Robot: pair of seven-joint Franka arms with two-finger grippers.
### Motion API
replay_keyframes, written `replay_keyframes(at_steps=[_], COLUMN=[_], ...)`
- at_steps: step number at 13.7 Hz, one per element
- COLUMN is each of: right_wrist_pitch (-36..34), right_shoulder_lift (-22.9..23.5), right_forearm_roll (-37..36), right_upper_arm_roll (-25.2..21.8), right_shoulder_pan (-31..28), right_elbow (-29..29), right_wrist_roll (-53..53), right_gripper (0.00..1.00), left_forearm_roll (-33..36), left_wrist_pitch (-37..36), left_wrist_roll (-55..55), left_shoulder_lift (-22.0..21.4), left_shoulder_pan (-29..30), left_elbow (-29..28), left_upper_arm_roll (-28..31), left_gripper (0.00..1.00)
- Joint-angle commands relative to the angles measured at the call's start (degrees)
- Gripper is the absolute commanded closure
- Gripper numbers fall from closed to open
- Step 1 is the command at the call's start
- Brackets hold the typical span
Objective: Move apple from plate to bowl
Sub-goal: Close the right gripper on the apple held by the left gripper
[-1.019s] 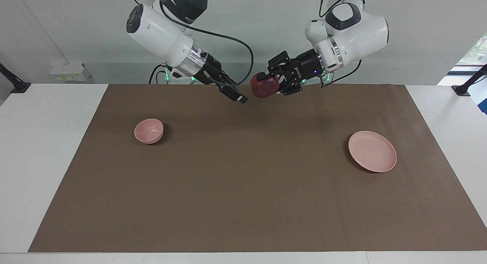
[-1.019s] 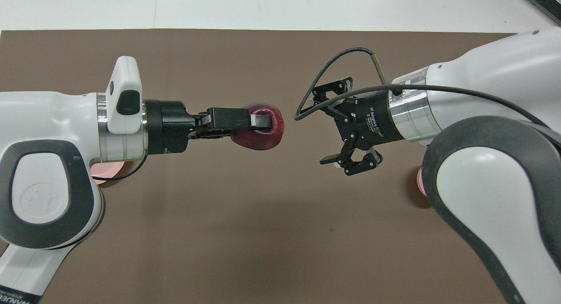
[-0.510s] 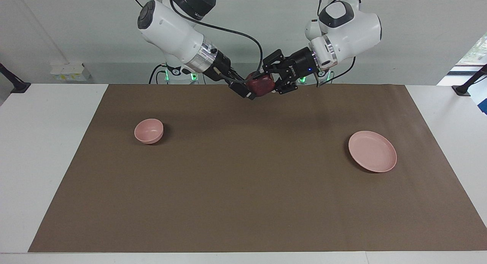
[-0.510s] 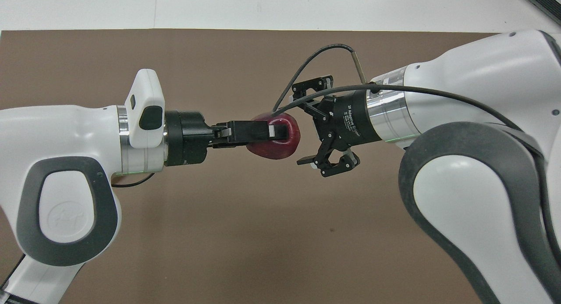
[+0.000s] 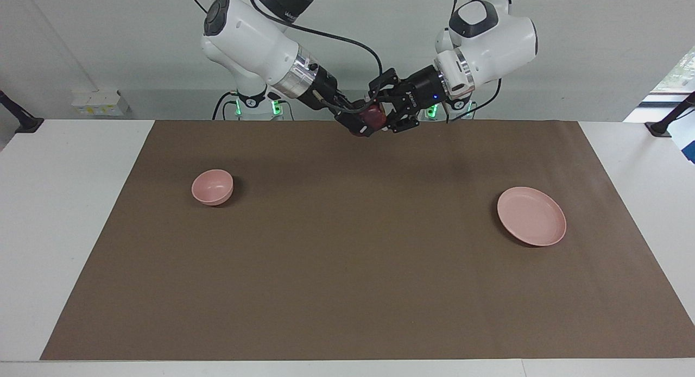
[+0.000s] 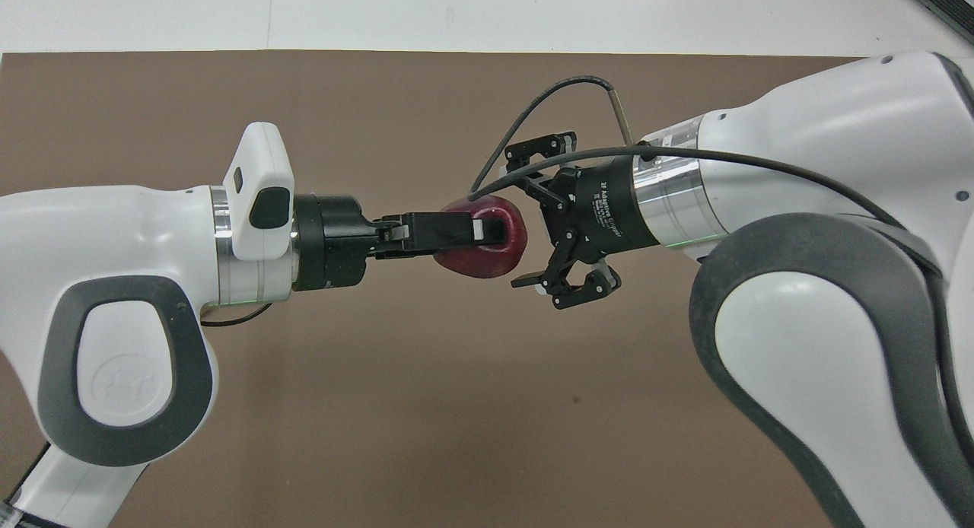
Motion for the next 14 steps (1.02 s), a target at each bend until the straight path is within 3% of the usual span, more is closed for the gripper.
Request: replay_keyframes(at_steps=[1,4,7,8,14], right_wrist_pitch=[-0.59,-0.68,-0.77,-0.85,-2.34], right_shoulder_lift=[0.89,1.24,1.33,1.33,1.24], right_forearm_roll=[1.2,1.12,1.03,1.03,0.24], right_upper_arm_roll=[0.0,0.0,0.0,0.0,-0.7], right_shoulder_pan=[-0.12,-0.56,-0.56,-0.56,-1.78], right_elbow=[1.24,1.67,1.94,1.94,2.29], right_wrist_roll=[1.0,1.0,0.92,0.91,-3.72], right_gripper=[1.0,1.0,1.0,1.0,1.0], left_forearm_roll=[-1.02,-1.02,-0.75,-0.67,0.56], left_wrist_pitch=[1.12,0.94,1.29,1.29,0.33], left_wrist_roll=[0.9,-0.76,-4.63,-5.07,-6.3], left_shoulder_lift=[-1.86,-1.78,-1.51,-1.6,-2.04], left_shoulder_pan=[-1.12,-1.12,-1.12,-1.03,-0.16], left_elbow=[-1.75,-1.57,-1.04,-1.04,-1.04], left_upper_arm_roll=[0.67,0.67,0.75,0.75,1.1], left_gripper=[1.0,0.97,0.13,0.0,0.0])
